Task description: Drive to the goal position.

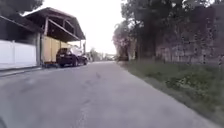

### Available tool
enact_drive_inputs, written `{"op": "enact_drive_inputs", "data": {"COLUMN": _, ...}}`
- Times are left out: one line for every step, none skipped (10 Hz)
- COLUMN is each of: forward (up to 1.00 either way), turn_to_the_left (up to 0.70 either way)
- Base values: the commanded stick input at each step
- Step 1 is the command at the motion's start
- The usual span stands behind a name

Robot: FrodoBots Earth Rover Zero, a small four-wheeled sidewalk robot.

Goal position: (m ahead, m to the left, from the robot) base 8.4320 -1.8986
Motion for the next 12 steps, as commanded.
{"op": "enact_drive_inputs", "data": {"forward": 1.0, "turn_to_the_left": 0.05}}
{"op": "enact_drive_inputs", "data": {"forward": 1.0, "turn_to_the_left": 0.05}}
{"op": "enact_drive_inputs", "data": {"forward": 1.0, "turn_to_the_left": 0.05}}
{"op": "enact_drive_inputs", "data": {"forward": 1.0, "turn_to_the_left": 0.05}}
{"op": "enact_drive_inputs", "data": {"forward": 1.0, "turn_to_the_left": 0.05}}
{"op": "enact_drive_inputs", "data": {"forward": 1.0, "turn_to_the_left": 0.05}}
{"op": "enact_drive_inputs", "data": {"forward": 1.0, "turn_to_the_left": 0.05}}
{"op": "enact_drive_inputs", "data": {"forward": 1.0, "turn_to_the_left": 0.05}}
{"op": "enact_drive_inputs", "data": {"forward": 1.0, "turn_to_the_left": 0.05}}
{"op": "enact_drive_inputs", "data": {"forward": 1.0, "turn_to_the_left": 0.05}}
{"op": "enact_drive_inputs", "data": {"forward": 1.0, "turn_to_the_left": 0.05}}
{"op": "enact_drive_inputs", "data": {"forward": 1.0, "turn_to_the_left": 0.05}}
